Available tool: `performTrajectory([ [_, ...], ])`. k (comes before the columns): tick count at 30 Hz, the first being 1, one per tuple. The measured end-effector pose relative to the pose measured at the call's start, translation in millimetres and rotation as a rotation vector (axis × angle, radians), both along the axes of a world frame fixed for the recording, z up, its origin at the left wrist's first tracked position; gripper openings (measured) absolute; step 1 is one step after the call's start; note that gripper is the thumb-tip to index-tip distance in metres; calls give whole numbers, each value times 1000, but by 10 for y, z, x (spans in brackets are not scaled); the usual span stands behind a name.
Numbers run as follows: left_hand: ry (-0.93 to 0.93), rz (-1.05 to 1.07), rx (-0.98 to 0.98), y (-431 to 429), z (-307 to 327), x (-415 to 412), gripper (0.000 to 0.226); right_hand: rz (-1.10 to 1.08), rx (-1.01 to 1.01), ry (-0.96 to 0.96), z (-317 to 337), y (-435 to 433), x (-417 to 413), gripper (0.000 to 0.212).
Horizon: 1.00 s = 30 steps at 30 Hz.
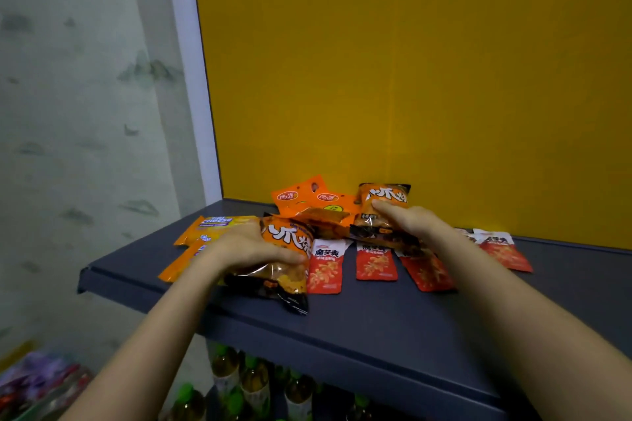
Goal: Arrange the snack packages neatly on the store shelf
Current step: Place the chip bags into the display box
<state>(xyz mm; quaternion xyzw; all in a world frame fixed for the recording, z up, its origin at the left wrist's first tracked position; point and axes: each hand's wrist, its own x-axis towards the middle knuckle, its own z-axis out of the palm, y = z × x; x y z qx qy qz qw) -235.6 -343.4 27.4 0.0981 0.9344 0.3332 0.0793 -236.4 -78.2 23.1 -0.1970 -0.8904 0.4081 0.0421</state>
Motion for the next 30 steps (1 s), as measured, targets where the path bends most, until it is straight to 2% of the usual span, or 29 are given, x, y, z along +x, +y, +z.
performTrajectory([
  [4,-43,-49,48,-69,2,-87,43,-65,-87,9,-12,17,-19,90],
  [9,-87,-93,71,-137,49,-62,45,-88,-212,39,20,46,-13,84],
  [12,-107,-94,60,-208,86,-50,87,-110,-279,49,21,47,-22,79],
  [14,-116,-102,96,-249,78,-57,97,-119,-303,62,28,55,-19,78],
  [23,-104,-224,380,-78,151,240,86,-171,-505,247,148,219,285,53],
  [26,-94,-288,496,172,203,393,80,-171,-538,318,174,420,603,50],
  [30,-76,-342,592,778,224,653,80,-177,-555,424,230,797,1232,31],
])
